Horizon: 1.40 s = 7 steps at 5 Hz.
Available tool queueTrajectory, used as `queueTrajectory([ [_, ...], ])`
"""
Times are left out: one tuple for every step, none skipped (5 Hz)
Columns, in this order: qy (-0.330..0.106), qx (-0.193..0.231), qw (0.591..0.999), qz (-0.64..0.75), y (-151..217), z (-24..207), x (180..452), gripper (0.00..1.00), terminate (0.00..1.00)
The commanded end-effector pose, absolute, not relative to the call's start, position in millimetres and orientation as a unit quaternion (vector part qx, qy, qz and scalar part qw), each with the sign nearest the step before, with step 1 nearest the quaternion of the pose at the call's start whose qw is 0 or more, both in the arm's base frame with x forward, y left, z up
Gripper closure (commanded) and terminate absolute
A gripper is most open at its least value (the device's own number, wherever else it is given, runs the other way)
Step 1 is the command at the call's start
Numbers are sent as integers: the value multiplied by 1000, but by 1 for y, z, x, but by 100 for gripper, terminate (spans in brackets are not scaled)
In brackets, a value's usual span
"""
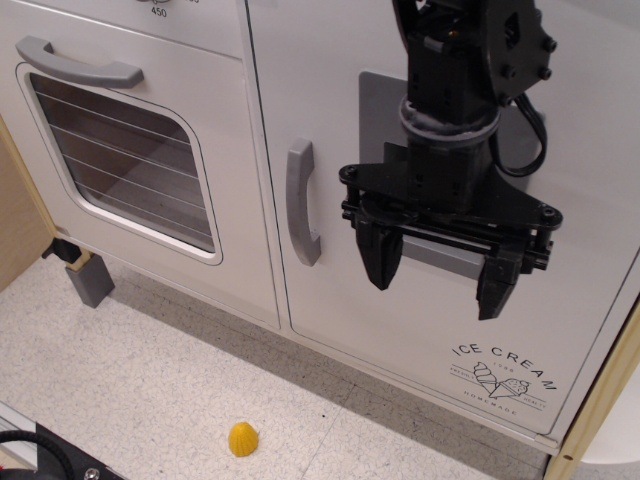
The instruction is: Open fridge
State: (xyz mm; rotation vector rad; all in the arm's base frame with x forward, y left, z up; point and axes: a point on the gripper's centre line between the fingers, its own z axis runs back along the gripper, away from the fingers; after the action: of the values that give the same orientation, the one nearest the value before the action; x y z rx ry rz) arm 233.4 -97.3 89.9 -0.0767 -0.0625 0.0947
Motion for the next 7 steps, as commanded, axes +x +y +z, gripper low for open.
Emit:
queueTrajectory([
  [-31,-38,998,47,-97,90,233,0,0],
  [-56,-28,997,50,-66,91,231,0,0],
  [-91,-14,994,57,-31,92,231,0,0],
  [-110,-5,992,67,-4,90,239,0,0],
  [-141,-14,990,27,17,75,257,0,0],
  [-157,-24,987,18,24,62,279,0,0],
  [-170,-20,985,16,31,55,297,0,0],
])
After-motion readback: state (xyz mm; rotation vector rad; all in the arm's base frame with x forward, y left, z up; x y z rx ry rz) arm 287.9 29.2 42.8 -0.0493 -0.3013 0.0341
